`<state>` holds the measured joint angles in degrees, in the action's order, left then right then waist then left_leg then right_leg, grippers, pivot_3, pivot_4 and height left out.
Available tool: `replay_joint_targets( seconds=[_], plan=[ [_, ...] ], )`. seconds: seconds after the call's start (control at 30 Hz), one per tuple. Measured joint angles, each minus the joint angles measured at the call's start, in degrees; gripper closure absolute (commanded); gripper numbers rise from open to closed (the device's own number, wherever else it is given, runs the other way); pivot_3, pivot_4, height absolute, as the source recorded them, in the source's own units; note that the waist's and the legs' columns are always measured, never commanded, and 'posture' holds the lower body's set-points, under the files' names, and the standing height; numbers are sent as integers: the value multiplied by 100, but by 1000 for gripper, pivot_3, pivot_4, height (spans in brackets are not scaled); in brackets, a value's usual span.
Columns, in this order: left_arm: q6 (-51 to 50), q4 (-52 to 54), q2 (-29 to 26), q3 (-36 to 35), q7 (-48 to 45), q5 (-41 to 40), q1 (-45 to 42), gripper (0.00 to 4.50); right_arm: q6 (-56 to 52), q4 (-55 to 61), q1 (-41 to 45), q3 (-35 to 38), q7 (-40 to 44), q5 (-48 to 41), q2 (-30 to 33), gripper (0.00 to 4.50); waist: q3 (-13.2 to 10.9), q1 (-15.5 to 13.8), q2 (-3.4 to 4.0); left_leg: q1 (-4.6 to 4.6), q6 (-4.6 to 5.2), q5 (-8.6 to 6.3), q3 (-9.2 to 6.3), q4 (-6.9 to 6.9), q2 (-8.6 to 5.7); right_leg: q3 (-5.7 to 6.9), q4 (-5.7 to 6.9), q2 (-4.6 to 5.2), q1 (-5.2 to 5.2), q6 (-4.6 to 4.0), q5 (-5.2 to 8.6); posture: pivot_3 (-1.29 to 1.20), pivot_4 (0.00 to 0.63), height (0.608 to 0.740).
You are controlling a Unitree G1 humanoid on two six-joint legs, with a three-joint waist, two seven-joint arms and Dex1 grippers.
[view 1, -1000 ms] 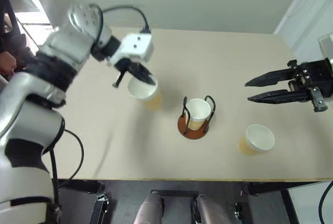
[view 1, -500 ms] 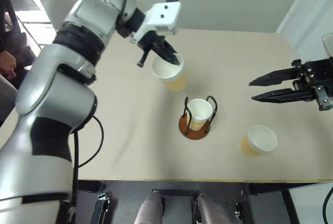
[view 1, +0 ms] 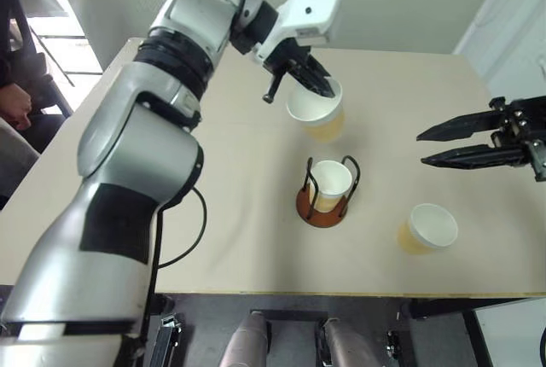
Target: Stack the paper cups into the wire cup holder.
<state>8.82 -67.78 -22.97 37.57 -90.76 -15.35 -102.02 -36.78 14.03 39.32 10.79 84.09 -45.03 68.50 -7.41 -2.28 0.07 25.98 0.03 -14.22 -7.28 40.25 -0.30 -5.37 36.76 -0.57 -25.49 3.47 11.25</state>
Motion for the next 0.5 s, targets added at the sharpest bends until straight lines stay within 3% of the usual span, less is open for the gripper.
replay_joint_targets(
  seconds=[0.5],
  plan=[
    [-173,742,158,731,-1,-479,452,4455,-64,58,-15,93,-83,-92,17,3210,0,-27,1,-3,34,-3,53,35,-6,-93,-2,-2,0,53,-30,0,150,740]
  ],
)
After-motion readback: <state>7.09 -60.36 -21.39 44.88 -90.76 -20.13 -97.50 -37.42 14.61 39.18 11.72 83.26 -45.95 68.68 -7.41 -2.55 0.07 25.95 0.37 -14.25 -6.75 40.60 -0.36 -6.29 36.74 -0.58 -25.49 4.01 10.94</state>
